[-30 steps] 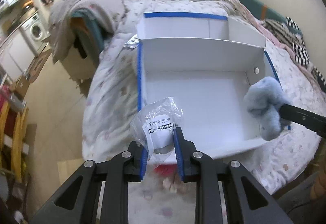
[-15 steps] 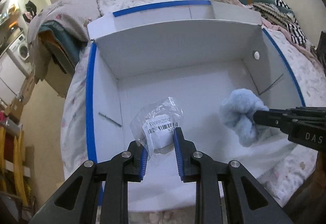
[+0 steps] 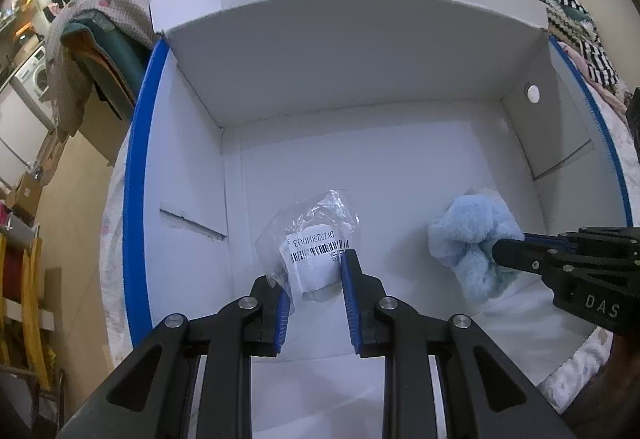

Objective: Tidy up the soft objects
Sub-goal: 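Carry both items into the box and open both tools to release them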

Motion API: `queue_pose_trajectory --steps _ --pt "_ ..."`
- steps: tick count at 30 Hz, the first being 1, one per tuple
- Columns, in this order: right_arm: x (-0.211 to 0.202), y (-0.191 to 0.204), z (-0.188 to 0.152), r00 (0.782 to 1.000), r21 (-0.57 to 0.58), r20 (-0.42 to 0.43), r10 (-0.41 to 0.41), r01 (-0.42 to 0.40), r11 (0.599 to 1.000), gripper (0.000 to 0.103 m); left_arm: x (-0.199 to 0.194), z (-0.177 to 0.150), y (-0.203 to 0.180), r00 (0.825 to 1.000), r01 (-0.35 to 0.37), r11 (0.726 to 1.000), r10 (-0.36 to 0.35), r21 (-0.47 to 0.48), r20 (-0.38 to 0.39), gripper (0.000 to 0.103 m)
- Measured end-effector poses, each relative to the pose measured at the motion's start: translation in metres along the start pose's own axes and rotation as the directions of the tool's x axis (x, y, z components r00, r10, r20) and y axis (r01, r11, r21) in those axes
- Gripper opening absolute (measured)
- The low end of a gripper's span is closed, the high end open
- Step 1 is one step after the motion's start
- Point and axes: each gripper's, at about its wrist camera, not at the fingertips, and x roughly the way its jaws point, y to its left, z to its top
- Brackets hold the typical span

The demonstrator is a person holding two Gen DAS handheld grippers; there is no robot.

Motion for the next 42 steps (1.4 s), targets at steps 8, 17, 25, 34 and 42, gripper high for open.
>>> queue_pose_trajectory --steps 8,17,25,34,42 --pt "0.010 0.003 0.003 0.999 -0.014 -0.032 -0.013 0.012 1.000 0.015 0.010 0.006 0.000 1.000 -0.001 1.000 0.001 -0.005 -0.020 0.022" --pt "0.013 -0.001 0.007 1.000 0.032 -0.029 0.000 0.001 0.999 0.027 0.009 0.005 0.000 1.000 -0.010 1.000 0.009 -0.008 -0.006 0.022" --pt "0.006 0.002 0.015 0.999 0.052 0.021 0.032 -0.033 0.998 0.070 -0.002 0.005 0.000 1.000 -0.017 1.000 0.017 0.000 0.007 0.037" --pt "-0.014 0.011 0.014 0.996 0.062 0.087 0.038 -0.044 0.997 0.099 -0.031 0.004 0.007 0.996 -0.053 0.998 0.055 -0.033 0.071 0.062" --pt "-0.034 0.017 0.006 0.994 0.064 0.109 0.016 -0.023 0.998 0.103 -0.052 -0.002 0.002 0.990 -0.093 0.996 0.093 -0.009 0.103 0.063"
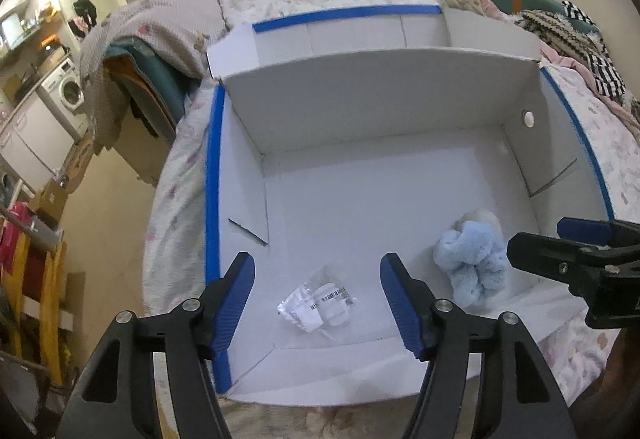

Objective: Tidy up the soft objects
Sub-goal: 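Carry both items into the box and open both tools to release them, then grasp the cream scrunchie with the left tool while the right tool grasps the white cloth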

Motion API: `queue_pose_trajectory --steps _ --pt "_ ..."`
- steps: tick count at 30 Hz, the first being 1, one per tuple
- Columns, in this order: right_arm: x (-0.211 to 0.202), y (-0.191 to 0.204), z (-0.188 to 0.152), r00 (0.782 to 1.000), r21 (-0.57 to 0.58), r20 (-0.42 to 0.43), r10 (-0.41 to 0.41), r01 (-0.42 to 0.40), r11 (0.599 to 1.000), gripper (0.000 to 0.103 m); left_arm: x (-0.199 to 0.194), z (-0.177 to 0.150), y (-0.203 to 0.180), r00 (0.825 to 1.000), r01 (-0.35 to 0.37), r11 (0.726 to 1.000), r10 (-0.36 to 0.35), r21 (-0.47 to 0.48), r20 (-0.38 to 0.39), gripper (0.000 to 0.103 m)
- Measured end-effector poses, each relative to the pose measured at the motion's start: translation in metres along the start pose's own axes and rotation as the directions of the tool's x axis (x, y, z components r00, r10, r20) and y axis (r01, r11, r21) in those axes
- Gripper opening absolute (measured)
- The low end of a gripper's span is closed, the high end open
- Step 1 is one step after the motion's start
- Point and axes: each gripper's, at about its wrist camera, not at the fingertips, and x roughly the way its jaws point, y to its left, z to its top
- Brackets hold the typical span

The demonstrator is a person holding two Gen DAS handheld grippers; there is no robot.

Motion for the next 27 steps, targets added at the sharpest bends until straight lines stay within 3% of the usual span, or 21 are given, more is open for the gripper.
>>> queue_pose_trajectory --steps 10,13,18,20,27 --pt "-0.031 0.017 -0.023 0.999 -0.070 0.042 -0.022 0.025 0.997 0.103 -0.035 -0.012 0.014 0.999 0.014 1.000 -0.013 -0.028 0.046 0.063" --pt "-0.037 0.018 -0.033 0.998 -0.092 0.033 -0.045 0.048 0.995 0.103 -0.042 -0.021 0.028 0.998 0.049 0.997 -0.047 -0.060 0.033 0.063" --pt "-0.052 0.011 -0.051 0.999 -0.077 0.039 -0.028 0.031 0.997 0.103 -0.048 -0.032 0.060 0.999 0.031 0.993 -0.029 -0.112 0.026 0.063" --pt "-0.053 0.007 -0.058 0.999 -0.067 0.025 -0.030 0.031 0.997 0.103 -0.045 -0.038 0.073 1.000 0.019 0.987 -0.021 -0.158 -0.010 0.063" --pt "-0.042 -0.002 -0.082 0.994 -0.054 -0.055 -0.090 0.087 0.995 0.103 -0.032 -0.069 0.099 0.979 0.096 0.948 -0.145 -0.305 -0.143 0.063"
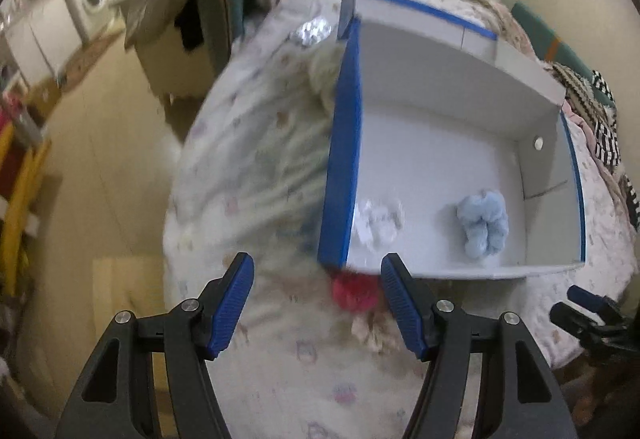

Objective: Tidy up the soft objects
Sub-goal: 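Grasp the cream scrunchie with the left tool while the right tool grasps the white cloth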

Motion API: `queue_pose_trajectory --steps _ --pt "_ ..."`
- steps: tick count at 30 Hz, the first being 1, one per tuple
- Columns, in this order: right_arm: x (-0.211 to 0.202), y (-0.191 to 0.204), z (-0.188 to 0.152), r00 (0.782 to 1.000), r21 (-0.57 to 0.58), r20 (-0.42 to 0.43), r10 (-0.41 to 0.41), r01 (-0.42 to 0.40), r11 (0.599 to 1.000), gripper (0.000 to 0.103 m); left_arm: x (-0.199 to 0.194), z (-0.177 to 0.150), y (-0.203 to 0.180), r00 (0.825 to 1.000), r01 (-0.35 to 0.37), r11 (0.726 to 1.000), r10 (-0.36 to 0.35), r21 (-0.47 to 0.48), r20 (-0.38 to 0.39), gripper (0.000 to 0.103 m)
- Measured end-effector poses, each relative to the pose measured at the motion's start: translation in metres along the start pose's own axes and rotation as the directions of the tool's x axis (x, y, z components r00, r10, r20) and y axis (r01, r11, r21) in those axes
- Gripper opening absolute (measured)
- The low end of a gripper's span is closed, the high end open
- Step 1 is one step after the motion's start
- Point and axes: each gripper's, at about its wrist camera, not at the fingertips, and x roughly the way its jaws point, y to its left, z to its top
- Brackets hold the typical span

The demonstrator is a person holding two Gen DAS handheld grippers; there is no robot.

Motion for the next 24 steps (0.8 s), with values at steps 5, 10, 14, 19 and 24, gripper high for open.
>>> queue_pose_trajectory --steps 5,10,14,19,24 --pt "0.017 -0.003 -0.008 0.997 0.014 -0.079 -0.020 0.021 1.000 0.103 0.032 -0.026 -0.007 0.982 0.080 0.997 -0.082 -0.021 -0.170 0.063" --pt "0.026 -0.012 -0.008 0.994 0.045 -0.107 -0.024 0.029 0.999 0.103 0.058 -0.037 -0.028 0.964 0.092 0.996 -0.093 -0.013 -0.248 0.063" --pt "0.026 -0.019 -0.008 0.994 0.069 -0.106 -0.021 0.029 0.997 0.103 0.079 -0.039 -0.037 0.950 0.091 0.996 -0.092 -0.015 -0.298 0.063" --pt "0.025 -0.028 -0.009 0.994 0.091 -0.106 -0.020 0.030 0.995 0.103 0.099 -0.044 -0.046 0.926 0.114 0.993 -0.111 -0.014 -0.362 0.051" --pt "0.033 -0.043 -0.010 0.993 0.118 -0.117 -0.035 0.049 0.992 0.103 0.108 -0.048 -0.049 0.915 0.113 0.993 -0.112 -0.022 -0.389 0.033"
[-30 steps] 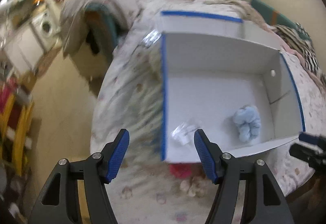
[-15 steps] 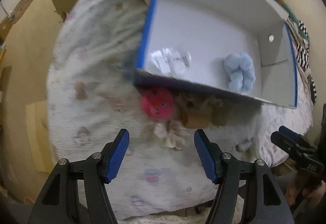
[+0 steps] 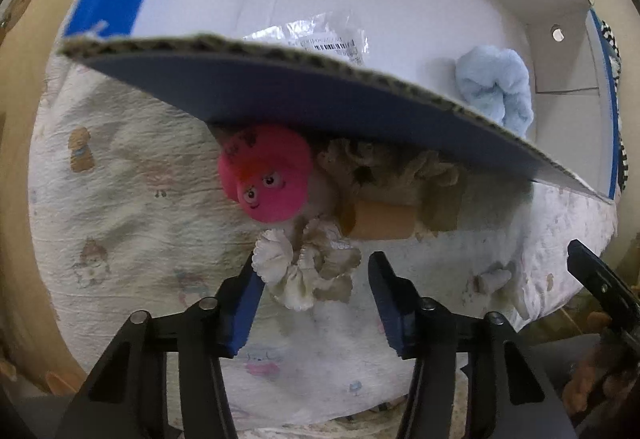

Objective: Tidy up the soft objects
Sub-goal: 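Grasp the cream scrunchie with the left tool while the right tool grasps the white cloth, then lower the scrunchie and white cloth into the box and open both tools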

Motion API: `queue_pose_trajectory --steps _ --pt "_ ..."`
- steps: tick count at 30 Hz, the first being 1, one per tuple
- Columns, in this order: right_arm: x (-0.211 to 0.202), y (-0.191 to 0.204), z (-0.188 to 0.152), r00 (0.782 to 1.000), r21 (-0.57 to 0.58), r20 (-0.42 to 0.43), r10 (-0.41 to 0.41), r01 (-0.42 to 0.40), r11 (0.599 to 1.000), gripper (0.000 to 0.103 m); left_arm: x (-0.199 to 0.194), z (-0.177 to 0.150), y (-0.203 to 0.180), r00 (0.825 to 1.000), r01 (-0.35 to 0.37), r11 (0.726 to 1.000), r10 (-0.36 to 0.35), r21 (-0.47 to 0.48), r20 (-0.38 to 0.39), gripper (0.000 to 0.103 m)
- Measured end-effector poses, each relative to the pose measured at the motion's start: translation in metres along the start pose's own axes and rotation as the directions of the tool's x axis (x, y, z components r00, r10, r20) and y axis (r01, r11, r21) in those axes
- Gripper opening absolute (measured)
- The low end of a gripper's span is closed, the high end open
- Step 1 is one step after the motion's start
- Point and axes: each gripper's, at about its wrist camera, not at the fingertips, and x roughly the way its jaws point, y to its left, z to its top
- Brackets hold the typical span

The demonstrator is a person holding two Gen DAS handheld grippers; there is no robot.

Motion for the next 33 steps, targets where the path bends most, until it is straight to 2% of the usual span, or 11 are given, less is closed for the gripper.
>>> queue_pose_trajectory --steps 1,5,7,9,11,12,16,19,23,28,33 --pt "0.004 -0.005 -0.001 1.000 0.008 -0.018 0.005 -0.005 1.000 0.103 0.002 0.000 0.000 1.000 0.000 1.000 0.000 0.004 -0.009 0.026" --pt "0.020 -0.018 -0.006 0.994 0.048 -0.096 0.045 -0.041 0.998 0.103 -0.003 -0.002 -0.002 1.000 0.021 1.000 -0.021 0.018 -0.005 0.018" --pt "0.026 -0.017 -0.009 0.991 0.038 -0.124 0.057 -0.053 0.998 0.088 -0.007 -0.002 -0.003 1.000 0.028 0.999 -0.029 0.023 0.003 0.018" --pt "0.032 -0.016 -0.012 0.984 0.056 -0.152 0.096 -0.088 0.995 0.081 -0.014 -0.003 -0.004 1.000 0.015 0.999 -0.016 0.031 0.021 0.017" --pt "0.037 -0.013 -0.014 0.981 0.042 -0.169 0.090 -0.084 0.996 0.079 -0.021 -0.006 -0.005 1.000 -0.003 0.999 0.002 0.034 0.031 0.016" --pt "0.039 -0.011 -0.015 0.981 0.031 -0.177 0.080 -0.076 0.997 0.075 -0.025 -0.008 -0.003 0.999 -0.007 0.999 0.006 0.035 0.039 0.016" --pt "0.052 0.005 -0.023 0.975 -0.031 -0.217 0.041 -0.049 0.998 0.038 -0.045 -0.019 -0.005 0.995 -0.036 0.998 0.030 0.052 0.098 0.015" --pt "0.052 0.014 -0.026 0.977 -0.065 -0.210 0.029 -0.043 0.997 0.025 -0.058 -0.023 -0.010 0.987 -0.057 0.996 0.047 0.064 0.154 0.015" --pt "0.039 0.028 -0.024 0.988 -0.090 -0.145 0.044 -0.058 0.994 0.016 -0.075 -0.029 -0.007 0.978 -0.047 0.996 0.032 0.071 0.208 0.014" --pt "0.014 0.041 -0.023 0.993 -0.116 -0.076 0.092 -0.100 0.988 0.016 -0.092 -0.038 -0.005 0.963 -0.046 0.996 0.023 0.080 0.269 0.013" --pt "-0.028 0.056 -0.027 0.984 -0.176 0.014 0.179 -0.174 0.969 0.016 -0.121 -0.050 -0.019 0.920 -0.083 0.990 0.031 0.118 0.390 0.013"
